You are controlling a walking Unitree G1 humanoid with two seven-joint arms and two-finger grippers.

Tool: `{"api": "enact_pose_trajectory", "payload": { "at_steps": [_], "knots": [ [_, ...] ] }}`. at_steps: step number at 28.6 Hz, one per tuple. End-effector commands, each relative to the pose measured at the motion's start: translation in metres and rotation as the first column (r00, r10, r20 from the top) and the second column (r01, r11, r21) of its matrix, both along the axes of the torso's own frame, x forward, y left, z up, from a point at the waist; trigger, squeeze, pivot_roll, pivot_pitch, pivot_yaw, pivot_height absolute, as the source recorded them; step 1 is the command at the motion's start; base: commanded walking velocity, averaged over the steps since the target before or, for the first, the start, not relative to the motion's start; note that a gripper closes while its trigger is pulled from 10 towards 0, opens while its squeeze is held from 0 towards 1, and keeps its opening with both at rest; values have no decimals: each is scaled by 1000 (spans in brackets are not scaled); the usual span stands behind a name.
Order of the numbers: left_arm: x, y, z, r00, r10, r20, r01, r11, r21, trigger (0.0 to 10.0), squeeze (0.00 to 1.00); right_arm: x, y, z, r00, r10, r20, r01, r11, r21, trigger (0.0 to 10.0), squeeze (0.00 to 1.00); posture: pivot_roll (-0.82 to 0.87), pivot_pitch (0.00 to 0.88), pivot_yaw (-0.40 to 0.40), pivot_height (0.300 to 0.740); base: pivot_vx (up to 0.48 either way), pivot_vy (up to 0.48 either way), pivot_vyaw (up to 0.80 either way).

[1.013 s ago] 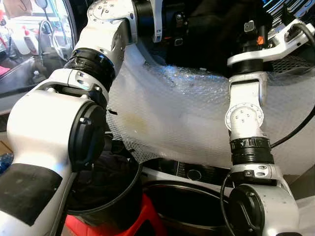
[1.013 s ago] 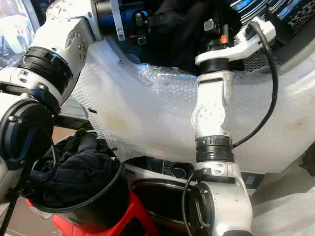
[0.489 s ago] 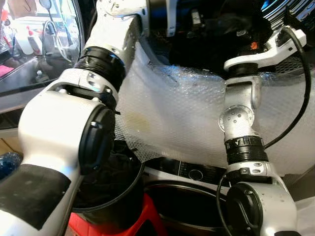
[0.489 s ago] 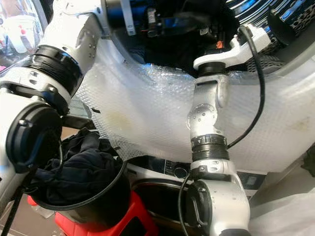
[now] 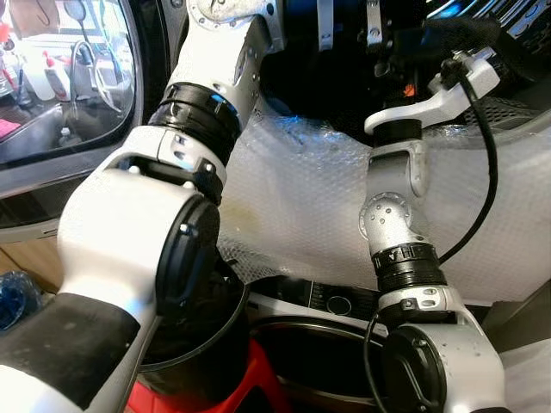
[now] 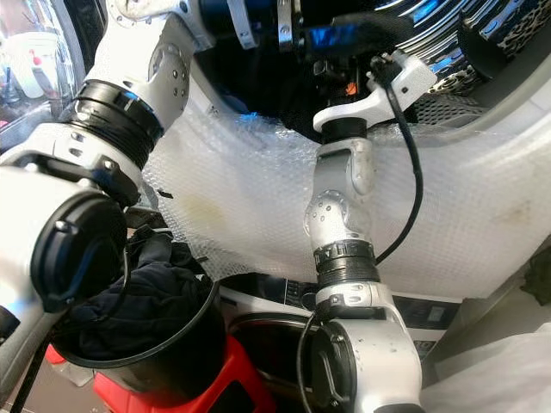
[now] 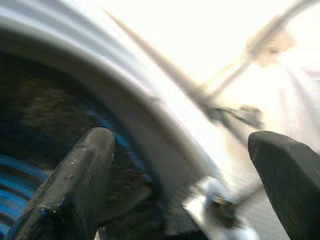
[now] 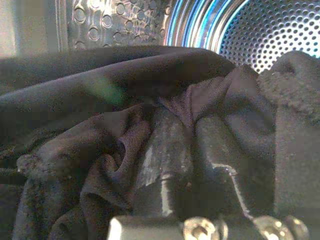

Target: Clothes washing

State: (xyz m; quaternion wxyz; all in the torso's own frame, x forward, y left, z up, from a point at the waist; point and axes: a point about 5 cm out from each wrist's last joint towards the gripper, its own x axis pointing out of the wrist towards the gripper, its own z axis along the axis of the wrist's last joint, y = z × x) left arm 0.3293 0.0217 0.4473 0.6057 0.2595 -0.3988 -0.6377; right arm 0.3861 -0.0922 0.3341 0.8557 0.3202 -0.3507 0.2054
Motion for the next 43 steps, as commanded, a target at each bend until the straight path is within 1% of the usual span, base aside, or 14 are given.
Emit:
{"api": "enact_pose_trajectory", "payload": {
  "at_steps": [1,4,9,11,13,17,19,20,27,28,29,34,38,43],
  "knots": [
    [-8,1,4,998,-49,40,47,998,48,10000,1000,6,13,-35,989,43,-143,-43,999,-1,0,0,95,21,66,740,0,0,0],
    [-17,15,8,993,-116,29,114,992,53,10000,1000,7,18,-42,985,53,-165,-53,999,4,0,0,115,19,70,740,0,0,0],
    [-27,40,11,994,-105,38,103,993,58,10000,1000,8,22,-50,979,67,-192,-66,998,11,0,0,165,13,63,740,0,0,0],
    [-36,47,18,989,-147,10,147,989,12,10000,1000,9,24,-53,976,80,-201,-78,997,18,0,0,187,12,60,740,0,0,0],
    [-47,60,30,967,-243,-75,238,969,-64,10000,1000,10,28,-56,972,93,-215,-91,996,18,0,0,195,8,59,740,0,0,0],
    [-54,72,26,936,-296,-189,286,955,-75,10000,1000,10,33,-60,968,111,-226,-109,994,24,0,0,221,3,60,740,0,0,0],
    [-59,83,15,880,-357,-314,353,933,-71,10000,1000,11,35,-63,963,119,-241,-115,993,33,0,0,241,0,61,740,0,0,0],
    [-65,93,-8,807,-373,-458,406,913,-28,10000,1000,12,37,-65,960,127,-250,-121,992,40,0,0,245,0,62,740,0,0,0],
    [-83,112,-81,710,-171,-683,395,900,185,10000,1000,13,37,-65,959,131,-252,-123,991,50,0,0,263,10,68,740,0,0,0],
    [-84,115,-100,690,-113,-715,377,899,223,10000,1000,13,37,-65,959,129,-254,-121,991,50,0,0,265,11,69,740,0,0,0],
    [-84,117,-139,660,4,-752,330,897,295,10000,1000,14,36,-65,958,127,-258,-117,992,54,0,0,265,11,69,740,0,0,0],
    [-87,119,-193,623,170,-764,253,880,403,10000,1000,14,35,-65,959,124,-255,-114,992,57,0,0,262,6,70,740,0,0,0],
    [-98,123,-224,519,277,-808,188,886,424,10000,1000,15,34,-63,961,122,-248,-111,992,57,0,0,260,5,72,740,0,0,0],
    [-96,124,-284,410,447,-795,-80,886,457,10000,1000,16,31,-61,964,112,-242,-99,993,65,0,0,255,0,74,740,0,0,0]
  ]
}}
